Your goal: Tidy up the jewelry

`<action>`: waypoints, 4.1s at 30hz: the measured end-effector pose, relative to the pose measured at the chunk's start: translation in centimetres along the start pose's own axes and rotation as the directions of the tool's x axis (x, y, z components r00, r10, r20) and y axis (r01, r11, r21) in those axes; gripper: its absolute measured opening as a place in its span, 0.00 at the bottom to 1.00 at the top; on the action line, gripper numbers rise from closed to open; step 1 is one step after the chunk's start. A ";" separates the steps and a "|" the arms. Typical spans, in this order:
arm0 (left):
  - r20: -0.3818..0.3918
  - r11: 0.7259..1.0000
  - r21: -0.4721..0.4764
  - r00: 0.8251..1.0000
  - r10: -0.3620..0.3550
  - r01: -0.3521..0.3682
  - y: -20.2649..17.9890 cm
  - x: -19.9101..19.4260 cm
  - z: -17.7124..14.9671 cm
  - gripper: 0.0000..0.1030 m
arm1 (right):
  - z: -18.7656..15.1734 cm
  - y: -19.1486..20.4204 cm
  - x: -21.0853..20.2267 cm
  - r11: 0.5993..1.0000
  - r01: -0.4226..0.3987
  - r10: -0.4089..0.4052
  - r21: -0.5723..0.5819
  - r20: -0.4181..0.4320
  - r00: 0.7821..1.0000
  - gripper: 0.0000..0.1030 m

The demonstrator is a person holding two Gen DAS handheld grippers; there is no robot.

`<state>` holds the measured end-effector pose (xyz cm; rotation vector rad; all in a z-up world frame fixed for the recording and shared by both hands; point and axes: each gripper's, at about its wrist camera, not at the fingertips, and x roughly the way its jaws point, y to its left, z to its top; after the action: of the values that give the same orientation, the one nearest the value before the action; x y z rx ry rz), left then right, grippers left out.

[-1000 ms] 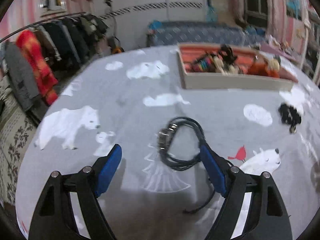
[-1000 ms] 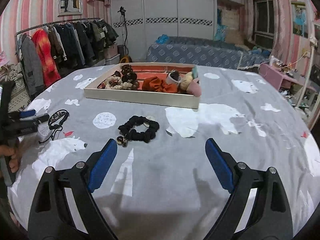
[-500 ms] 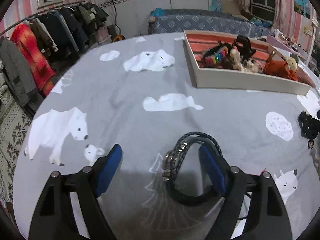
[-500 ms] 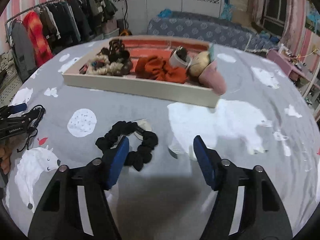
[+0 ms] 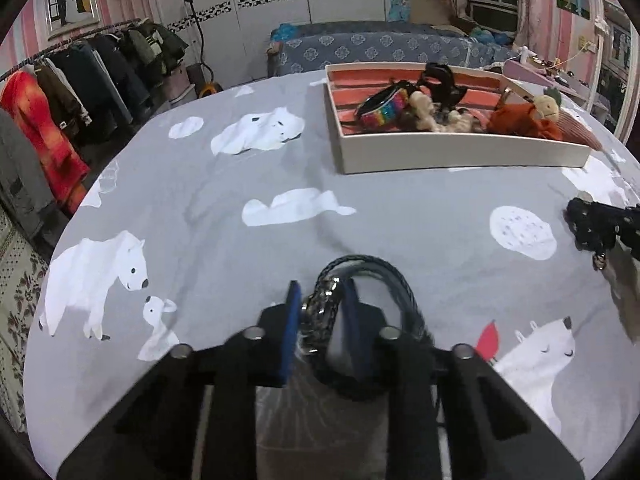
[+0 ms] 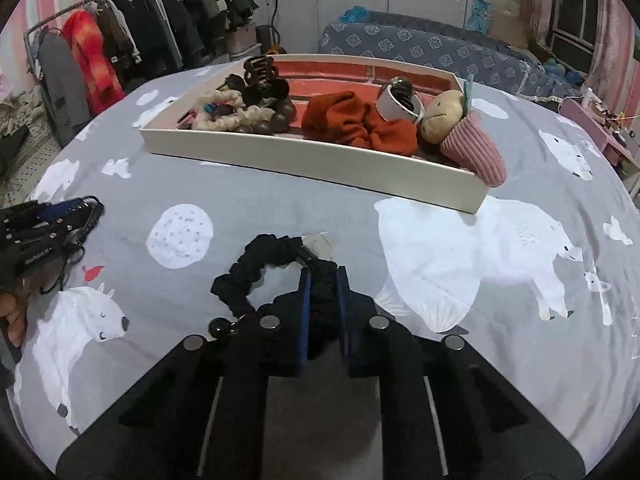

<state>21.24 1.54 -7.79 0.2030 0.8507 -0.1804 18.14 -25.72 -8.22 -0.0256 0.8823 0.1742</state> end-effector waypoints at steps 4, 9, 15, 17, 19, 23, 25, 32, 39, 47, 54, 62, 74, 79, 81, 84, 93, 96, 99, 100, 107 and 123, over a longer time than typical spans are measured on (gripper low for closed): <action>0.030 1.000 -0.009 1.000 0.004 -0.004 -0.2 -1.1 0.0 0.19 | -0.2 -0.5 -1.1 0.999 -0.042 0.041 0.034 0.038 0.998 0.11; 0.077 1.000 -0.009 0.997 0.004 -0.004 -1.0 -2.9 0.5 0.18 | -0.3 -0.7 -3.2 0.996 -0.076 0.072 0.044 0.084 0.994 0.11; 0.139 1.000 0.001 0.990 0.017 -0.017 -2.2 -4.8 1.9 0.18 | 0.0 -1.2 -6.9 0.995 -0.088 0.079 0.042 0.179 0.981 0.11; 0.160 1.000 0.006 0.987 0.014 -0.015 -2.6 -5.6 2.5 0.18 | 0.1 -1.4 -8.1 0.995 -0.091 0.080 0.044 0.206 0.975 0.11; 0.189 1.000 0.012 0.982 0.012 -0.015 -3.1 -6.3 3.0 0.18 | 0.1 -1.6 -9.1 0.995 -0.087 0.075 0.041 0.227 0.971 0.11; 0.233 1.000 0.014 0.972 0.004 -0.008 -4.2 -7.3 4.3 0.18 | 0.4 -1.7 -10.9 0.999 -0.032 0.027 0.013 0.266 0.964 0.11; 0.260 1.000 0.007 0.966 0.002 -0.004 -4.7 -7.8 5.3 0.18 | 0.8 -1.8 -11.6 1.000 -0.015 0.012 0.008 0.282 0.959 0.11; 0.344 1.000 -0.006 0.939 -0.013 0.016 -6.3 -9.9 9.4 0.18 | 3.1 -3.4 -13.6 0.999 0.028 -0.038 0.035 0.352 0.935 0.11; 0.404 0.999 -0.013 0.914 -0.036 0.046 -7.3 -11.0 13.0 0.18 | 6.3 -4.2 -14.7 0.998 0.052 -0.062 0.035 0.400 0.915 0.11; 0.430 0.999 -0.021 0.902 -0.028 0.041 -7.8 -8.7 17.1 0.18 | 9.8 -3.7 -13.1 0.998 0.059 -0.055 0.002 0.429 0.902 0.11; 0.373 0.996 -0.058 0.927 -0.039 0.065 -7.4 -0.8 19.4 0.18 | 13.6 -5.3 -7.3 0.999 -0.025 0.003 0.045 0.434 0.901 0.11; 0.271 0.996 -0.074 0.962 -0.025 0.047 -7.2 6.6 18.2 0.18 | 14.1 -6.3 3.7 0.997 -0.052 0.032 0.062 0.287 0.957 0.11; 0.352 0.993 -0.117 0.935 0.041 0.000 -6.6 4.0 17.5 0.77 | 13.1 -6.4 1.9 0.998 0.019 -0.041 0.066 0.342 0.939 0.80; 0.354 0.998 -0.065 0.935 0.034 -0.012 -7.3 0.1 15.5 0.92 | 10.7 -5.4 -2.6 0.999 0.052 -0.046 -0.006 0.371 0.927 0.85; 0.352 0.999 -0.022 0.935 0.040 -0.035 -7.9 -1.3 14.5 0.96 | 7.9 -4.8 -4.7 0.995 0.093 -0.076 -0.024 0.389 0.918 0.92; 0.377 0.997 0.066 0.926 0.021 -0.050 -8.8 -4.1 11.3 0.96 | 3.7 -4.7 -6.1 0.996 0.094 -0.088 0.004 0.387 0.918 0.92; 0.471 0.997 -0.028 0.879 0.081 -0.076 -6.8 -9.6 -0.4 0.96 | -5.7 -1.9 -11.3 0.986 0.153 -0.169 0.073 0.483 0.859 0.94; 0.519 0.991 -0.064 0.844 0.137 -0.121 -6.5 -9.9 -1.6 0.96 | -6.6 -1.4 -12.3 0.983 0.163 -0.185 0.089 0.503 0.844 0.95; 0.530 0.987 -0.113 0.833 0.156 -0.114 -5.7 -10.2 -1.7 0.96 | -7.1 -0.8 -12.3 0.977 0.196 -0.209 0.079 0.508 0.836 0.95; 0.527 0.986 -0.124 0.834 0.162 -0.113 -5.3 -10.1 -1.7 0.96 | -7.3 -0.4 -12.4 0.976 0.209 -0.211 0.064 0.520 0.828 0.95; 0.543 0.982 -0.166 0.823 0.168 -0.091 -4.4 -10.8 -2.2 0.96 | -7.1 -0.5 -11.9 0.978 0.200 -0.198 0.051 0.506 0.839 0.95; 0.540 0.985 -0.137 0.826 0.163 -0.105 -5.1 -10.8 -2.2 0.96 | -7.6 -1.2 -12.3 0.976 0.189 -0.216 0.107 0.526 0.822 0.95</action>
<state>11.49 -1.99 -1.55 0.1045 0.2641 -0.0543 4.85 -29.32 -3.60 -0.0222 0.3153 -0.0452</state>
